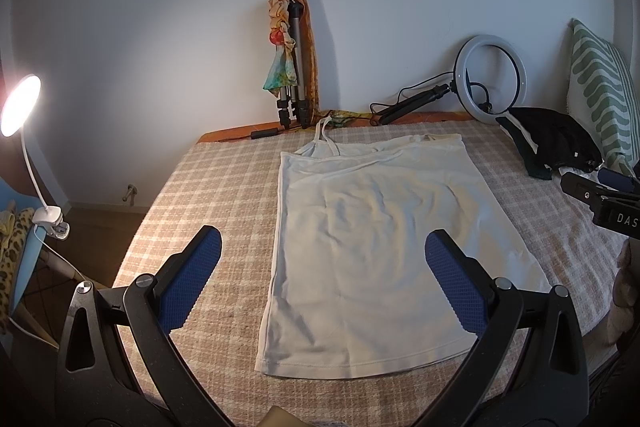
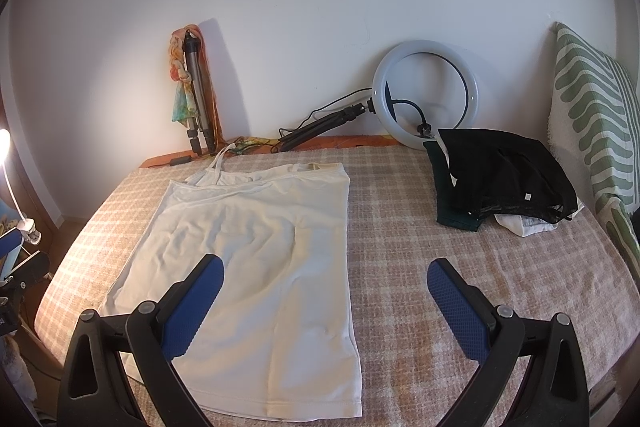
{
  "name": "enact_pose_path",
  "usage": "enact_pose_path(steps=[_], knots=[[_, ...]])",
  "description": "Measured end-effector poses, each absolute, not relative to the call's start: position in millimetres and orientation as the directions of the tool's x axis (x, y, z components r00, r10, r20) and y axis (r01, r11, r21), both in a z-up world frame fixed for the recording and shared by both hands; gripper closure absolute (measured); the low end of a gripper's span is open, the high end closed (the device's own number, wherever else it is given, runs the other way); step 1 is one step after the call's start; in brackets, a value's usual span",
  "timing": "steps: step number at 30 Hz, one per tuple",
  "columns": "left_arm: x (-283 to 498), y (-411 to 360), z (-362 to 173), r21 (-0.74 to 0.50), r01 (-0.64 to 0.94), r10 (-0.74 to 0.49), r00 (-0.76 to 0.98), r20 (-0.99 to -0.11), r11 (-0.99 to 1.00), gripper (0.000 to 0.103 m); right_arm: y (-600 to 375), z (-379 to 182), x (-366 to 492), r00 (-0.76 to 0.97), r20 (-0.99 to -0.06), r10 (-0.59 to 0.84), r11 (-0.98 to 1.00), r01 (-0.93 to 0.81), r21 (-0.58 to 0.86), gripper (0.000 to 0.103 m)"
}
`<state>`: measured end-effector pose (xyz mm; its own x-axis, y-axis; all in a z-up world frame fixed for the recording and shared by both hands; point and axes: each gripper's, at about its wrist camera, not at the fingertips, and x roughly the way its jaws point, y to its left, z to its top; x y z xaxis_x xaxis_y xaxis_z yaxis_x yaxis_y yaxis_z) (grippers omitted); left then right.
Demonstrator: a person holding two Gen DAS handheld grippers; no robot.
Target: Fold small clothes
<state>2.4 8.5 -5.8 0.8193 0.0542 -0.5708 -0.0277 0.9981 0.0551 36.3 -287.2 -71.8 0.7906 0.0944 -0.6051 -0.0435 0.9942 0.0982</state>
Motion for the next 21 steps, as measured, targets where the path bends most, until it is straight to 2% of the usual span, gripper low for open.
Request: enact_pose_path(steps=[11,21], knots=[[-1.5,30.6,-14.0,0.068,-0.053,0.083,0.81,-0.581,0.996,0.0,-263.7,-66.6,47.7,0.799,-0.594,0.096,0.995,-0.061,0.079,0.0],[4.9,56.4,-32.9,0.051,-0.088,0.1,0.765,-0.637,0.995,0.0,-226.9,-67.0,59.8,0.815,-0.576,0.07,0.997,-0.073,0.017,0.0]])
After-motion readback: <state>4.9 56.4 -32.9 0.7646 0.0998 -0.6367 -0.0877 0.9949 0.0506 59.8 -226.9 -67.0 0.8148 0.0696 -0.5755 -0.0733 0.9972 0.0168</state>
